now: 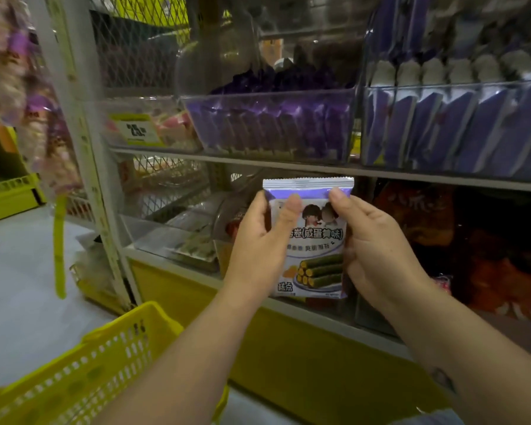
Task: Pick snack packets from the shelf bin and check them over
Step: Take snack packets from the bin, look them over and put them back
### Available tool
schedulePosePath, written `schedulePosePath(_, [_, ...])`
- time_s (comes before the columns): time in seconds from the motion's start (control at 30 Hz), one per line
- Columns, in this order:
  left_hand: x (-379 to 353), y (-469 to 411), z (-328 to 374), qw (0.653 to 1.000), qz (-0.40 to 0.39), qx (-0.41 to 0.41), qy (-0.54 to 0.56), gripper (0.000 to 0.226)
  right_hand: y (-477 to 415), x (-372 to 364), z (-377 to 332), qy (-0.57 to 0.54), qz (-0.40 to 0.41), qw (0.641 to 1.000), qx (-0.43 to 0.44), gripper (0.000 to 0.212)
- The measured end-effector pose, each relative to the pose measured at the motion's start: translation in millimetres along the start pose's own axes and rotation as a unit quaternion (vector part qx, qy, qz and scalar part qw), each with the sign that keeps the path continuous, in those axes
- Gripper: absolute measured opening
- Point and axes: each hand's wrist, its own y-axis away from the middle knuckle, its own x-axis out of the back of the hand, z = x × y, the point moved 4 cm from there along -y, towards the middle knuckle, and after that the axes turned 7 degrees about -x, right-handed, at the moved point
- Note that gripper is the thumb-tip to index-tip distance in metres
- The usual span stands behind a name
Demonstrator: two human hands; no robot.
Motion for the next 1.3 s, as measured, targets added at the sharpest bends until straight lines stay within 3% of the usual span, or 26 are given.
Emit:
schedulePosePath(0.33, [11.4, 0.6, -13.9, 0.99, -0.023, 0.093, 0.105, 0.024, 3.9, 10.6, 8.6, -0.023, 0.004, 1.0, -0.008, 0.019])
schedulePosePath(0.67, [14.7, 5.8, -13.1, 0.973, 0.019, 0.183, 0.141, 0.033, -1.8, 19.2, 11.5, 0.068, 0.0, 0.996, -0.058, 0.034])
schedulePosePath(0.8, [25.7, 6.3, -13.9, 0.95, 0.089, 0.242, 0.178, 0.034, 4.4, 17.2, 22.0, 0.169, -0.136, 0.96, -0.176, 0.044])
schedulePosePath(0.87, [31.5, 6.4, -14.5, 0.935, 0.115, 0.269, 0.202, 0.035, 12.0, 14.5, 26.9, 0.174, -0.208, 0.934, -0.232, 0.045])
schedulePosePath(0.93, [33.3, 7.4, -17.3, 0.921, 0.119, 0.299, 0.218, 0.038, 16.0, 13.2, 28.0, 0.157, -0.229, 0.924, -0.263, 0.041])
schedulePosePath(1.17, [34.1, 12.1, -22.0, 0.913, -0.037, 0.362, 0.183, 0.042, 16.0, 14.6, 24.2, 0.082, -0.188, 0.939, -0.276, 0.025])
schedulePosePath(1.3, [35.8, 12.4, -21.6, 0.924, -0.073, 0.336, 0.169, 0.049, 14.4, 16.5, 23.4, 0.08, -0.176, 0.946, -0.261, 0.034])
